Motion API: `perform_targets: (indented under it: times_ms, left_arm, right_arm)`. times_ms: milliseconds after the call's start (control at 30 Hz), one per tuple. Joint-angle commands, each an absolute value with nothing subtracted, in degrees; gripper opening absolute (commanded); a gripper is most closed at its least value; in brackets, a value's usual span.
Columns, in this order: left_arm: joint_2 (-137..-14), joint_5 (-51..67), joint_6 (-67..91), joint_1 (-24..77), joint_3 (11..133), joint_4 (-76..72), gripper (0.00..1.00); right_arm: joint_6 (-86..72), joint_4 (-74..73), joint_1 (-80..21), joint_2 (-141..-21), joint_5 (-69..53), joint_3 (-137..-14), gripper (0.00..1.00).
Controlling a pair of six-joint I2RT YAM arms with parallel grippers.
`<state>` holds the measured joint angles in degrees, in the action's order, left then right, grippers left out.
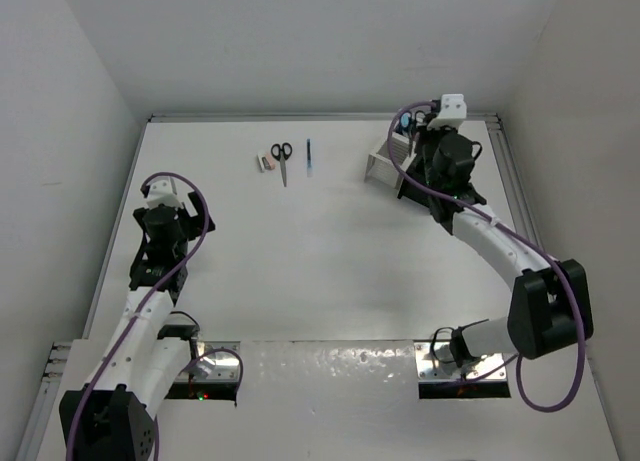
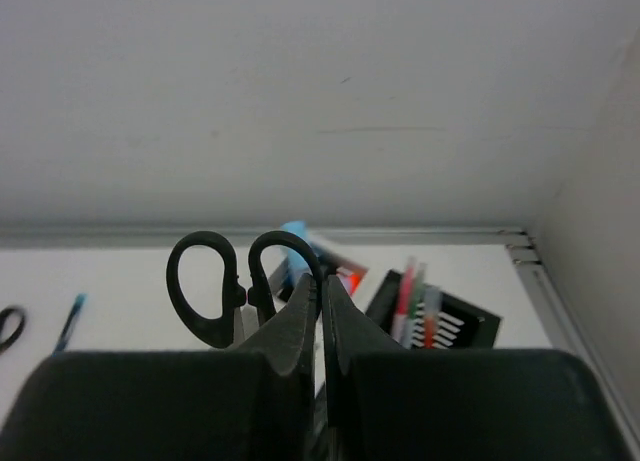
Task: Sort the stationery into containers
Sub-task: Place the scissors in the storage box.
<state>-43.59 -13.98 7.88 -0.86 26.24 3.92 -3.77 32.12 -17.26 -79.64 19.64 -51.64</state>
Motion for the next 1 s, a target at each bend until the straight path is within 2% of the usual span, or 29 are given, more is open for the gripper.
perform_targets:
  times_ms: [0,333,633,900,967]
  left_arm:
    - [-44.0,-14.1,7.6,-1.7,26.8,1.3,0.92]
    - [-46.8,-14.7,6.4,-2.2,28.6,2.1,0.92]
    - [-49.1,-13.4,6.6,-4.0,28.9,1.0,0.92]
    - [-50.2,-12.8,6.4,-4.7,29.3,1.1,0.92]
    - [-50.2,-12.6,6.6,-4.9,29.1,-1.1,0.92]
  right_arm:
    - [-3.3,41.3,-13.6,-80.8,23.7,-54.2,0.0]
    - [-7.6,50.7,-7.2,-88.9,28.5,-50.9,0.0]
    - [-8.0,56.6,-7.2,-92.7,29.2,-42.8,0.0]
    - [-6.8,58.7,-7.3,-96.1,28.6,-40.5,0.0]
    - [-6.6,58.8,-7.3,-96.3,27.9,-40.6,0.04]
